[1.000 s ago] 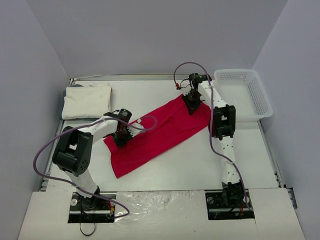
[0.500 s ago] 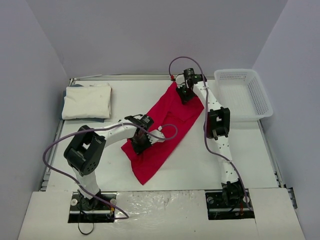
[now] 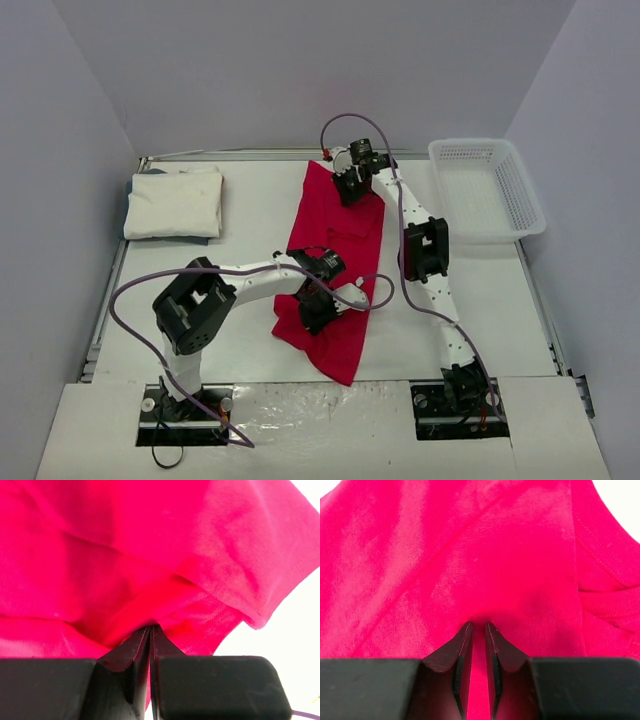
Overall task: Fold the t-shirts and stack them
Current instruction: Rotate the tshirt 95 degrees
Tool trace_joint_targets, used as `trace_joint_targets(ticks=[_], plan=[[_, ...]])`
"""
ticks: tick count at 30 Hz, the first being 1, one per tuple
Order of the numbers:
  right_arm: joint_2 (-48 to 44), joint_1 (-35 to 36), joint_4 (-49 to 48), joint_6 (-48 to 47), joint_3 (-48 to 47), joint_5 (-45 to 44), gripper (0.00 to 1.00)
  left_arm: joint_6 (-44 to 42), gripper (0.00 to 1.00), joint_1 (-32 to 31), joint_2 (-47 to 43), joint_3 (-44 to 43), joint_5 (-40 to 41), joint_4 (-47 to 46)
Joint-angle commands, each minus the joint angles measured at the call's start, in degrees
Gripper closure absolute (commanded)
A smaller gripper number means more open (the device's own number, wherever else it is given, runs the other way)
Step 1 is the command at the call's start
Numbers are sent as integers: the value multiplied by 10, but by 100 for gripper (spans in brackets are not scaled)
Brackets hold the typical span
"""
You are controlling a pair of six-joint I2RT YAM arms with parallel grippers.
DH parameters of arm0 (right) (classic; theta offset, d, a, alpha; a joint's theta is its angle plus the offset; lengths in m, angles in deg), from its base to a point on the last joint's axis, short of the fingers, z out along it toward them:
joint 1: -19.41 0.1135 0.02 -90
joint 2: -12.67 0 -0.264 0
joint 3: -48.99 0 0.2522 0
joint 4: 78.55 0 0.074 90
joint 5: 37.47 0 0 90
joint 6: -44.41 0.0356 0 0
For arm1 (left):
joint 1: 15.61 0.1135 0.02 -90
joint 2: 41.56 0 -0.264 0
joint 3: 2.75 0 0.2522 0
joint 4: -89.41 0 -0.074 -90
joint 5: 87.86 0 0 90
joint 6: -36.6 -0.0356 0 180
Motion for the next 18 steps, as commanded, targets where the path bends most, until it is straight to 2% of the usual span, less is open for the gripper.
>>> trace_joint_targets(ticks=[1, 10, 18], plan=[[38, 22, 28, 7, 0, 22, 87, 17, 98, -16, 18, -24, -31, -11], [41, 30, 13, 0, -2, 23, 86, 32, 98, -39, 47, -71, -75, 4], [26, 30, 9, -7, 3, 13, 87, -7, 98, -40, 25, -99, -76, 71]])
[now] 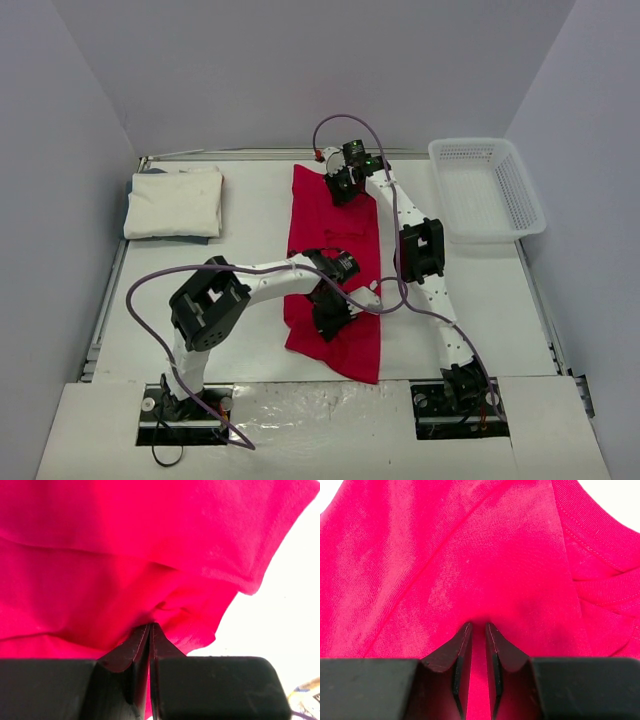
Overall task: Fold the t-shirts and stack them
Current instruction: Rotate the tshirt 95 degrees
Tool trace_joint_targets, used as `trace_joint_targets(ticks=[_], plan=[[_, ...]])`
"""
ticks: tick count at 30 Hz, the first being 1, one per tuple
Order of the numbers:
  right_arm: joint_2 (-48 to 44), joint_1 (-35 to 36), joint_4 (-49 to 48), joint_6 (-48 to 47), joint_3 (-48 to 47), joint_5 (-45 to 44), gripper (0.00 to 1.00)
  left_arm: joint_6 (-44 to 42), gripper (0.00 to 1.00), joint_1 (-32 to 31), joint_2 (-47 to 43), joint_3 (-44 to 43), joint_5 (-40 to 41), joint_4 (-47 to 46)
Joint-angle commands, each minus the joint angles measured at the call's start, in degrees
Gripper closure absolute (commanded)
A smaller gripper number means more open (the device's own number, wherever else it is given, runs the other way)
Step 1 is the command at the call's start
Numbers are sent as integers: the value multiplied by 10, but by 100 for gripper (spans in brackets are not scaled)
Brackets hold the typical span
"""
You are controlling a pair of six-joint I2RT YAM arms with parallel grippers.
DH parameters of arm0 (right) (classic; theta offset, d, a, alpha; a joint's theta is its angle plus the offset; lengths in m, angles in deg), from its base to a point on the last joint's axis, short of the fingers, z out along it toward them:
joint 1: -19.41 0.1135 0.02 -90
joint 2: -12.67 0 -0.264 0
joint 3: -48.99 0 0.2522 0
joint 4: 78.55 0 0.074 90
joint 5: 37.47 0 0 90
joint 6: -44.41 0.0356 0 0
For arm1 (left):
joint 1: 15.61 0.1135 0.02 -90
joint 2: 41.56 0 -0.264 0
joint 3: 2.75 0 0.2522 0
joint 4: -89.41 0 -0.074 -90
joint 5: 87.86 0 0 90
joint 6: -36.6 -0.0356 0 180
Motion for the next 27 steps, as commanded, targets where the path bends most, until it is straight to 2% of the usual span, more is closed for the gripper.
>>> trace_joint_targets(ticks=[1, 9, 14, 17, 19, 21, 23, 24, 27], plan=[[13, 9, 33, -8, 10, -1, 87, -29, 98, -5, -39, -30, -19, 51], [-46, 9, 27, -6, 16, 9, 87, -51, 98, -4, -107, -89, -55, 148], [-123, 9, 1, -7, 59, 26, 91, -55, 98, 18, -172, -108, 6, 154], [-171, 10, -4, -8, 96, 29, 93, -60, 98, 81, -203, -105, 18, 142], [-216, 10, -7, -16, 128, 24, 95, -62, 98, 153, -223, -106, 10, 139], [-247, 12, -5, -22, 195, 18, 100, -58, 98, 227, -241, -91, 8, 114], [-296, 13, -2, -29, 251, 16, 100, -55, 98, 270, -265, -76, 31, 85], [-311, 14, 2, -30, 308, 15, 100, -52, 98, 288, -270, -56, 63, 74], [-361, 19, 21, -40, 410, 14, 100, -60, 98, 357, -289, -19, 71, 51]])
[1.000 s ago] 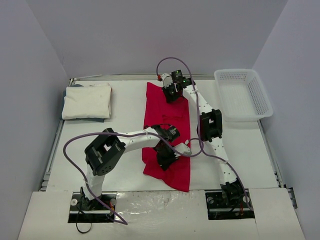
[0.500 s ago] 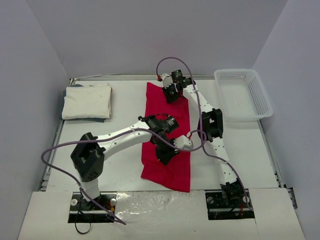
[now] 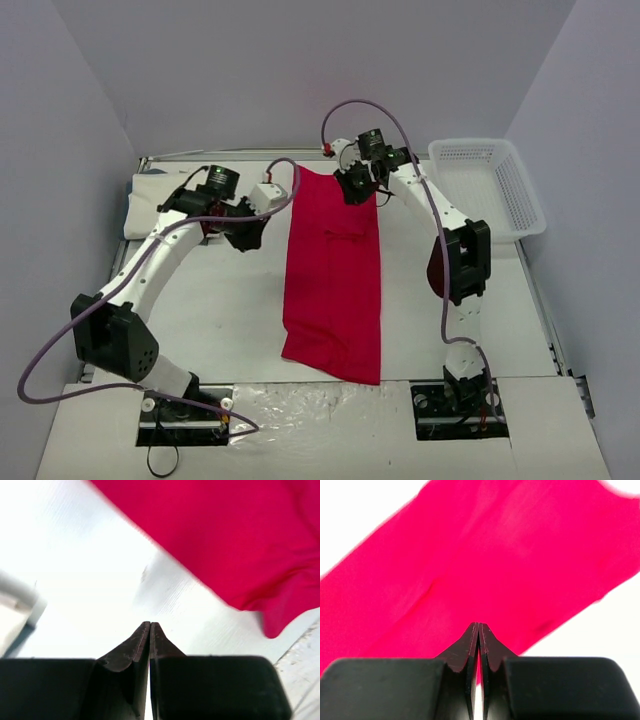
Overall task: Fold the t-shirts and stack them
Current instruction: Rotate the tshirt 95 degrees
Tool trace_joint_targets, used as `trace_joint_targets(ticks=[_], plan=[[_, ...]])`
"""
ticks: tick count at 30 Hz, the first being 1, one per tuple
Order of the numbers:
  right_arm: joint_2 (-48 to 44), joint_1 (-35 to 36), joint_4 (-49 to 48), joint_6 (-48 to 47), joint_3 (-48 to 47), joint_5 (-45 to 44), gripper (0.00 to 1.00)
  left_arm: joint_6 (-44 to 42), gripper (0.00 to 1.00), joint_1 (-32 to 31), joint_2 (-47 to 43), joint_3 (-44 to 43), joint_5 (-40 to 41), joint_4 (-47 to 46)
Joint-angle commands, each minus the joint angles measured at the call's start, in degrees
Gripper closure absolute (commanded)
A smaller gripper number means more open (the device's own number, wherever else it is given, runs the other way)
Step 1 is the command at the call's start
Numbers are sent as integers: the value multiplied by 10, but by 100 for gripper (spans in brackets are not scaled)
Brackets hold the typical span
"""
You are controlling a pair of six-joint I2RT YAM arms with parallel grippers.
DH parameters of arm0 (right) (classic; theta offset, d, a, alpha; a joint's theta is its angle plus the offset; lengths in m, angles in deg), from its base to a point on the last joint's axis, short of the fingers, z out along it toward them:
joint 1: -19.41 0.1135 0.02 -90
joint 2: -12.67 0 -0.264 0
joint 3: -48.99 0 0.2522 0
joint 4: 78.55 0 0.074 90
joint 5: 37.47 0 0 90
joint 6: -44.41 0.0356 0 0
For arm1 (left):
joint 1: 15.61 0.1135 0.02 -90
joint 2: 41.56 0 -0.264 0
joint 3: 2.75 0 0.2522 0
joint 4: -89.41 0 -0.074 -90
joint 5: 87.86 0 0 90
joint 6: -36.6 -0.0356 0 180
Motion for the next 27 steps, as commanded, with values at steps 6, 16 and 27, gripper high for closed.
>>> trace_joint_targets(ticks=[6, 16, 27], plan=[[-104, 34, 44, -30, 227, 28, 100, 14, 98, 76, -43, 55, 40, -31], [-113, 80, 48, -41, 327, 54, 100, 50, 98, 119, -36, 90, 65, -78], [-38, 82, 46, -50, 300, 38, 100, 53, 98, 129, -49, 129, 64, -97]])
